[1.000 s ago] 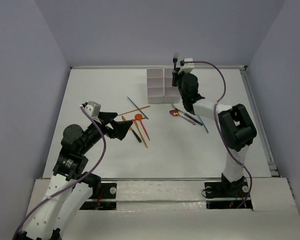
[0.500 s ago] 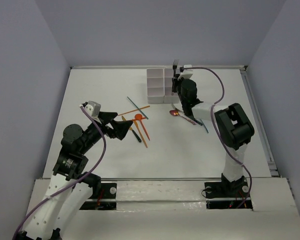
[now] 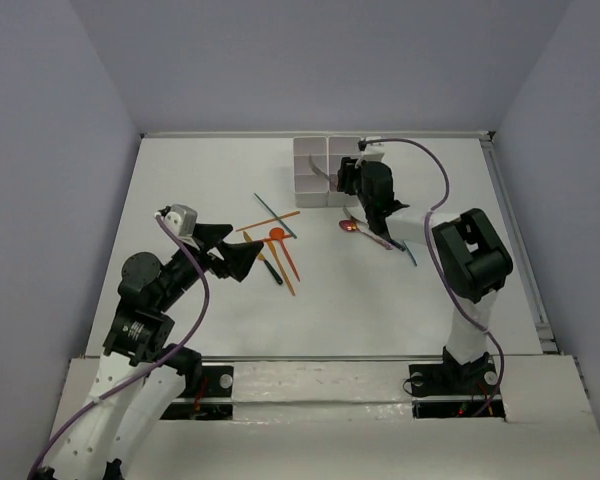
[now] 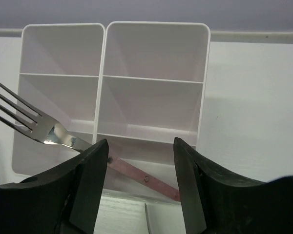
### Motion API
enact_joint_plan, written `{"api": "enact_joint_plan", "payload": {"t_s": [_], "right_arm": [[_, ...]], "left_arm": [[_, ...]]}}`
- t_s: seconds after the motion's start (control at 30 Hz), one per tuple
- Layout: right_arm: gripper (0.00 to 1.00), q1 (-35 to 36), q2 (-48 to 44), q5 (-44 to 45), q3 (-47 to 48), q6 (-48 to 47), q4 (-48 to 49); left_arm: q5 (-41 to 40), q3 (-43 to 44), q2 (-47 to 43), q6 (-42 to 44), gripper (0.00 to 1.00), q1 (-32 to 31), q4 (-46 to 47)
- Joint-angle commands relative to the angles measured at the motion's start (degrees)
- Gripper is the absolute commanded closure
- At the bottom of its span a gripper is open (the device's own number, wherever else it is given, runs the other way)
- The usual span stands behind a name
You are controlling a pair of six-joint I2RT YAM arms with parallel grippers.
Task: Sort the eating utensils into containers
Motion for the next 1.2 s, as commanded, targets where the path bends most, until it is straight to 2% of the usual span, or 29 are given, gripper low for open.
{"api": "enact_joint_plan", "payload": {"t_s": [0.0, 0.17, 0.2, 0.23, 0.33, 0.5, 0.57, 0.7, 0.87, 1.03, 1.17], "right_arm": [[0.36, 0.3, -6.4, -0.1, 3.0, 2.3, -7.5], [0.36, 0.3, -16.4, -1.5, -1.0, 4.6, -13.5], [0.37, 0.3, -18.0, -1.5, -2.4, 5.1, -17.6], [0.40, -0.3, -22.2, -1.2, -4.0, 6.3, -22.1], [0.46, -0.8, -25.5, -0.7, -6.4, 8.3, -31.7], [0.52, -7.1, -30.4, -3.1, -12.9, 12.1, -40.1], [0.53, -10.2, -29.0, -5.1, -12.1, 11.6, -46.0], [0.54, -10.7, -23.8, -6.2, -6.9, 8.6, -54.3], [0.55, -12.6, -14.7, -8.4, -1.6, 5.4, -57.7], [0.55, -12.6, -10.0, -8.4, 1.4, 2.9, -59.5], [0.53, -12.6, -7.5, -5.2, 3.1, 2.0, -60.7]], "left_arm": [[0.4, 2.3, -0.7, 0.6, 0.01, 0.2, 2.6], [0.3, 2.2, -0.1, 0.5, 0.01, 0.2, 2.9], [0.2, 2.2, 0.0, 0.5, 0.01, 0.2, 2.8], [0.2, 2.3, 0.2, 0.5, 0.01, 0.2, 2.8], [0.2, 2.3, 0.3, 0.5, 0.01, 0.2, 2.7], [0.1, 2.3, -0.4, 0.5, 0.01, 0.2, 2.7], [0.2, 2.3, -0.7, 0.5, 0.01, 0.2, 2.7], [0.0, 2.2, -1.4, 0.4, 0.01, 0.2, 2.5], [-0.6, 1.9, -2.1, 0.1, 0.01, -0.9, 2.1], [-0.6, 1.9, -2.5, 0.1, 0.01, -2.0, 2.1], [-0.6, 1.9, -2.5, 0.0, 0.01, -2.0, 2.0]]}}
